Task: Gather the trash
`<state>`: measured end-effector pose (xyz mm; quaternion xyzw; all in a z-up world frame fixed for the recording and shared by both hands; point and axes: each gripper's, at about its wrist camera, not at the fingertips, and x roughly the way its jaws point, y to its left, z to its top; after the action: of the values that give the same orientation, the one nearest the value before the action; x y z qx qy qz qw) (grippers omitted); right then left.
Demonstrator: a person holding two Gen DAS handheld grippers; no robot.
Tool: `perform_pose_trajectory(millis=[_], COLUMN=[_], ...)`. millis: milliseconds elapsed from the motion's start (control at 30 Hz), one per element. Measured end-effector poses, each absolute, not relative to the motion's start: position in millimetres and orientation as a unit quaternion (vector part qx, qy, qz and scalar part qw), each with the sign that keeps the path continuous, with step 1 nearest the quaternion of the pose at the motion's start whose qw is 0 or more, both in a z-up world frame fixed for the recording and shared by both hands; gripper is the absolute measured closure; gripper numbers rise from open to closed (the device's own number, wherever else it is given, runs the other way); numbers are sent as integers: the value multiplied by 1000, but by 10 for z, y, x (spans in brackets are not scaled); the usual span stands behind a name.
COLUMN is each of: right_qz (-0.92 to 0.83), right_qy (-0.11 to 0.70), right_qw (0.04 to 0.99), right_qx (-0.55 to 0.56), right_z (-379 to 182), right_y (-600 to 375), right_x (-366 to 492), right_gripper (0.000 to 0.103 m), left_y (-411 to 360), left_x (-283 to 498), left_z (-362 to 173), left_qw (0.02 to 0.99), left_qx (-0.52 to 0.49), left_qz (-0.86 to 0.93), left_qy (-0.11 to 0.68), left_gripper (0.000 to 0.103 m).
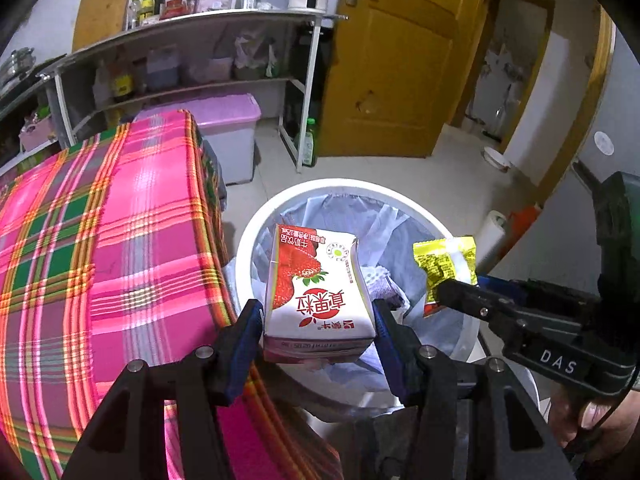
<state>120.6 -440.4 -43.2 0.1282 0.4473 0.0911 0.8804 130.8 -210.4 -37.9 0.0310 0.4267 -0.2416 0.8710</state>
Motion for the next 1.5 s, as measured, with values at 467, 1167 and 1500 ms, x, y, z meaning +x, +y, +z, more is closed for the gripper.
perform_pose_trajectory(millis=[467, 1167, 1500], right_qz=[84, 100, 111], right_qy=[450, 397, 372], right_qw=[879, 906, 918], right_qx=[130, 108, 82], right_z=[-430, 82, 267], right_y=[-4445, -4251, -4060], right_x=[1192, 820, 570], right_gripper=[59, 58, 57], left_y=[-2146, -1873, -1676], left_x=[1417, 976, 661], left_z=[-500, -16, 240], left_qw=[861, 888, 908], left_qx=[30, 14, 6], left_qz=[-239, -251, -246], left_qy=[448, 386, 340], left_gripper=[47, 47, 47])
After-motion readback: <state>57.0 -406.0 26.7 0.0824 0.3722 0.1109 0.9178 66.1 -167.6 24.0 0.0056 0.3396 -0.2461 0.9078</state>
